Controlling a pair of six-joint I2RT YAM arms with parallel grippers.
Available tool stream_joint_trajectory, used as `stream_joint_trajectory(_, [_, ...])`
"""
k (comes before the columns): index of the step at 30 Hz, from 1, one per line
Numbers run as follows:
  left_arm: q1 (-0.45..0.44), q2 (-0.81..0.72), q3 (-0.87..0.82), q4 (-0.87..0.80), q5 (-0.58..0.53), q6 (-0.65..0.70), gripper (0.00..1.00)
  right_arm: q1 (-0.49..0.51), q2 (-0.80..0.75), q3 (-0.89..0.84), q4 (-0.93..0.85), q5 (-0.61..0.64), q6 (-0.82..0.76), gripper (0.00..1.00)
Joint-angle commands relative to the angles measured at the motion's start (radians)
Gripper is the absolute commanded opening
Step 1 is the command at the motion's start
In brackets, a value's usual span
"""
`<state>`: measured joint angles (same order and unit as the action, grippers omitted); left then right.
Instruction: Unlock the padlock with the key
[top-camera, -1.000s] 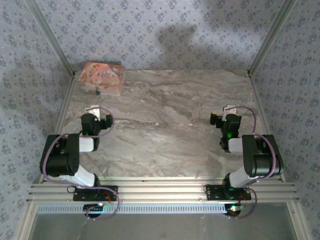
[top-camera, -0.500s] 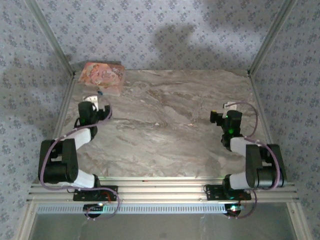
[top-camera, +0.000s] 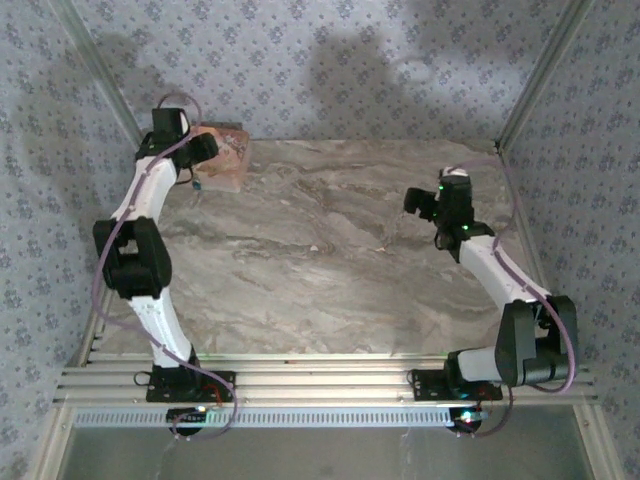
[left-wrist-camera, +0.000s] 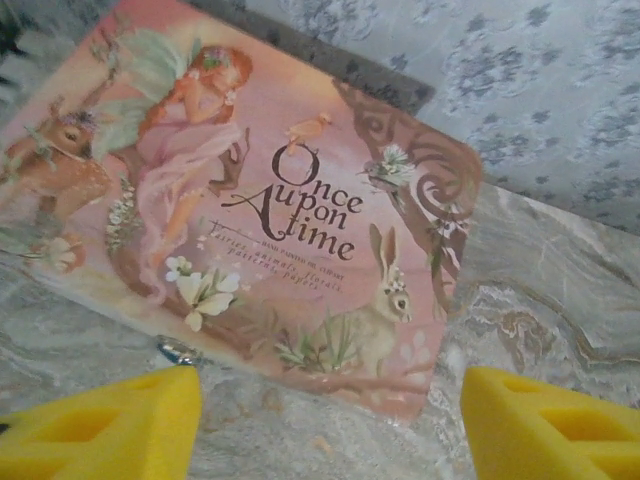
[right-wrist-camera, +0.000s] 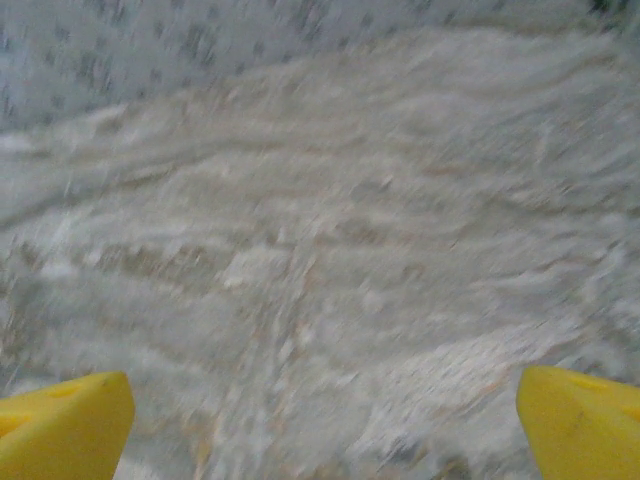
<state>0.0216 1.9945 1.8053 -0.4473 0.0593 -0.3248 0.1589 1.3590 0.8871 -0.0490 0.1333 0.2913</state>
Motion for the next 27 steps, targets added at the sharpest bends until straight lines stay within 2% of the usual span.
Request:
stream_joint_trajectory(1, [-0.016, 0.125, 0.184, -0.21, 0.009, -0.041, 0.65, 0.058, 0.035, 0.045, -0.13, 0.0, 0.048, 1.0])
stream_joint_trajectory(9, [-0.037, 0.399, 0.541, -0.393, 0.0, 0.002, 0.62, 0.141, 0.135, 0.129, -0.22, 0.008, 0.066, 1.0])
stream_joint_trajectory(12, [-0.049, 0.449, 0.603, -0.462, 0.013, 0.021, 0.6, 0.158, 0.14, 0.136, -0.232, 0.006, 0.074, 1.0])
stream_joint_trajectory(17, [-0.105, 0.41, 0.492, -0.461, 0.022, 0.058, 0.61, 0.181, 0.134, 0.131, -0.249, 0.012, 0.096, 1.0])
stream_joint_trajectory(22, [-0.167, 0.31, 0.269, -0.378, 0.031, 0.053, 0.61, 0.202, 0.093, 0.11, -0.275, 0.027, 0.124, 1.0])
stream_joint_trajectory(27, [-0.242, 0.204, 0.023, -0.281, 0.073, -0.024, 0.61, 0.224, 0.006, 0.057, -0.313, 0.056, 0.162, 1.0])
